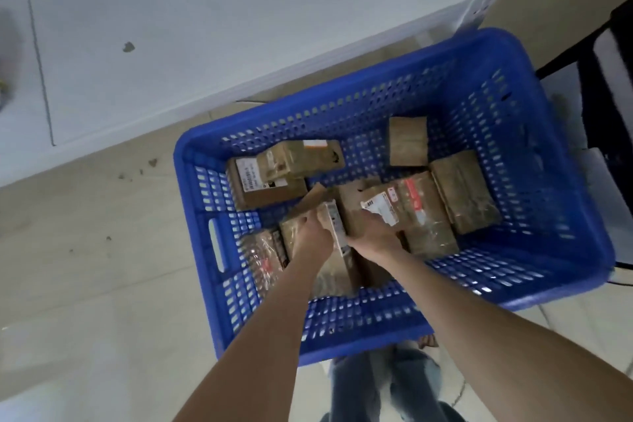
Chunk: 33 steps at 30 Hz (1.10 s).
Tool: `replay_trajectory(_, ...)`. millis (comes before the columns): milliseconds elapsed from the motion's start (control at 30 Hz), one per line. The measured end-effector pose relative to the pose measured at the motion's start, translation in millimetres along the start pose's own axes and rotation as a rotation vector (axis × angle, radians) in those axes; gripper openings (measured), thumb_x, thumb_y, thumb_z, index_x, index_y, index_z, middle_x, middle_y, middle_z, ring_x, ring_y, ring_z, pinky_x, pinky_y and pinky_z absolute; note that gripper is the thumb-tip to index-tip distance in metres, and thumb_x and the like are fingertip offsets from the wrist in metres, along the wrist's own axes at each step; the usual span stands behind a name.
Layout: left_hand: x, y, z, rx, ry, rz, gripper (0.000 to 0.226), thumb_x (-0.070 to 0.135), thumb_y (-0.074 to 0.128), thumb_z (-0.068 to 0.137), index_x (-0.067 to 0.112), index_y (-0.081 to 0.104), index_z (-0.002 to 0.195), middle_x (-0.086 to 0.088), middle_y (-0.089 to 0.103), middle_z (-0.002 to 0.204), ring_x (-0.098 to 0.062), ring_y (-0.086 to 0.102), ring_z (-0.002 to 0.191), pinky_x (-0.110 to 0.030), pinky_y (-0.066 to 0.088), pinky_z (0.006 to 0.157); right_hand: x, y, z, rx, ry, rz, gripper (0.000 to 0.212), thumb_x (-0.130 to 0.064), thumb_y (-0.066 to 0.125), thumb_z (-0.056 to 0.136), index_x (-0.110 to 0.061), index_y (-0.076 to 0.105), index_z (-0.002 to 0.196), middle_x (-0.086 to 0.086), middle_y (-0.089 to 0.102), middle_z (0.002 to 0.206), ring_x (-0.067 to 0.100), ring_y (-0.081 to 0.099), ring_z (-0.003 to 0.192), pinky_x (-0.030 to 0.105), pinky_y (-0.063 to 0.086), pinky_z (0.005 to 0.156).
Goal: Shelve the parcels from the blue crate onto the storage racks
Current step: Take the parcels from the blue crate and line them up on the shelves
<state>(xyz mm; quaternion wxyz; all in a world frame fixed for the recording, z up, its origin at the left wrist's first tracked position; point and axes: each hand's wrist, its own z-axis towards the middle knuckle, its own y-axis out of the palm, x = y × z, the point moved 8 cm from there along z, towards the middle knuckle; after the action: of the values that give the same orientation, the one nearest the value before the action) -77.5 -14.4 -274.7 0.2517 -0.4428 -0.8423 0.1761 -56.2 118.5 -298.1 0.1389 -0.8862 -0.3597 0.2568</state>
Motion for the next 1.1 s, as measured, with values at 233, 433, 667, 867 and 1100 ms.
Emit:
replay_trajectory(233,-24.4,-2.1,41.0,0.061,-0.044,-0.015,0.05,0.006,0.037,0.096,0.007,0.025,0.145,-0.017,0.024,0.149,-0.034,0.041,0.128,-0.038,0.04,0.098,-2.3,43.6,72.0,-0.029,-0.054,0.034,0.058,-0.039,0.064,0.07,-0.024,0.05,0.125,0.004,0.059,0.12,0.024,0.059,0.104,0.043,0.052,0.087)
replay_trajectory(433,-32.3,-2.2,63.6,0.069,-0.052,0.021,0.045,0.005,0.035,0.096,0.004,0.032,0.141,-0.019,0.041,0.14,-0.032,0.045,0.127,-0.037,0.04,0.101,-23.0,47.6,74.1,-0.049,-0.023,0.071,0.056,-0.046,0.067,0.078,-0.014,0.047,0.12,0.002,0.063,0.101,0.019,0.061,0.091,0.032,0.052,0.078)
replay_trajectory(667,-37.5,-10.0,72.8,0.089,-0.042,0.033,0.04,0.004,0.039,0.095,0.007,0.043,0.135,-0.016,0.057,0.127,-0.03,0.055,0.118,-0.033,0.044,0.093,-22.0,60.5,89.9,-0.061,0.022,0.163,0.07,-0.057,0.065,0.072,-0.017,0.042,0.125,0.0,0.061,0.113,0.021,0.06,0.104,0.032,0.049,0.083)
replay_trajectory(867,-44.1,-15.2,70.0,0.071,-0.073,-0.06,0.037,0.005,0.038,0.095,0.007,0.053,0.128,-0.017,0.062,0.118,-0.031,0.06,0.106,-0.033,0.047,0.081,-25.1,64.5,84.0,-0.114,0.105,0.187,0.071,-0.054,0.069,0.078,-0.008,0.051,0.13,0.008,0.059,0.125,0.025,0.057,0.114,0.028,0.045,0.081)
replay_trajectory(1100,-47.5,-18.4,67.2,0.1,-0.108,-0.173,0.036,0.007,0.039,0.096,0.011,0.058,0.126,-0.012,0.062,0.116,-0.023,0.059,0.092,-0.027,0.045,0.073,-25.3,62.5,86.9,-0.04,0.082,0.276,0.075,-0.047,0.08,0.065,-0.013,0.054,0.126,0.008,0.062,0.117,0.022,0.064,0.096,0.033,0.056,0.072)
